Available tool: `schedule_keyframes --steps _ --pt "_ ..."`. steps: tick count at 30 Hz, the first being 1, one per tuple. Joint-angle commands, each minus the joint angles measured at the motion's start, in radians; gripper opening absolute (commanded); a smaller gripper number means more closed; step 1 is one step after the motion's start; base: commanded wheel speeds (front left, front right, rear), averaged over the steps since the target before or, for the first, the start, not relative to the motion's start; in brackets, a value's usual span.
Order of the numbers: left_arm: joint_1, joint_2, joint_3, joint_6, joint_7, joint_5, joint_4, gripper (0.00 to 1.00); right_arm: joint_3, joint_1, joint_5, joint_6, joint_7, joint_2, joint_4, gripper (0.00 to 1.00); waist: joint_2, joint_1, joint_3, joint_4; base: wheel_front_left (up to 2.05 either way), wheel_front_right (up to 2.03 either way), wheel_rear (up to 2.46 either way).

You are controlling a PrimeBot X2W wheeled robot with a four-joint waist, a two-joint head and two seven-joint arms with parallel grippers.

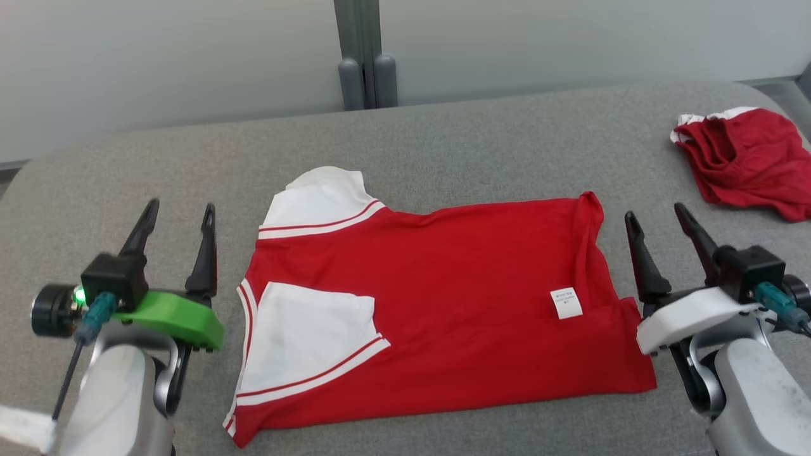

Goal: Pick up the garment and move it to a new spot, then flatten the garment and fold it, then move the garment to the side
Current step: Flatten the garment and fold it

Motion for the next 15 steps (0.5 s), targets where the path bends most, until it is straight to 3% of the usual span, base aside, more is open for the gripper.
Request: schedule_keyframes --steps 1,6,15 --pt "-0.060 0.019 -0.029 -0.003 0.008 -0.013 0.017 1.00 0.010 -0.045 -0.001 -0.001 0.010 -0.011 0.027 1.00 0.0000 0.0000 0.056 -0.008 0.00 0.00 0.00" --pt "-0.257 0.081 -0.168 -0.003 0.058 -0.096 0.101 1.00 0.059 -0.217 0.001 -0.001 0.062 -0.041 0.136 1.00 0.0000 0.0000 0.160 -0.022 0.00 0.00 0.00" --pt "-0.507 0.204 -0.463 -0.003 0.188 -0.354 0.224 1.00 0.173 -0.470 0.047 -0.001 0.086 -0.048 0.379 1.00 0.0000 0.0000 0.303 -0.056 0.00 0.00 0.00"
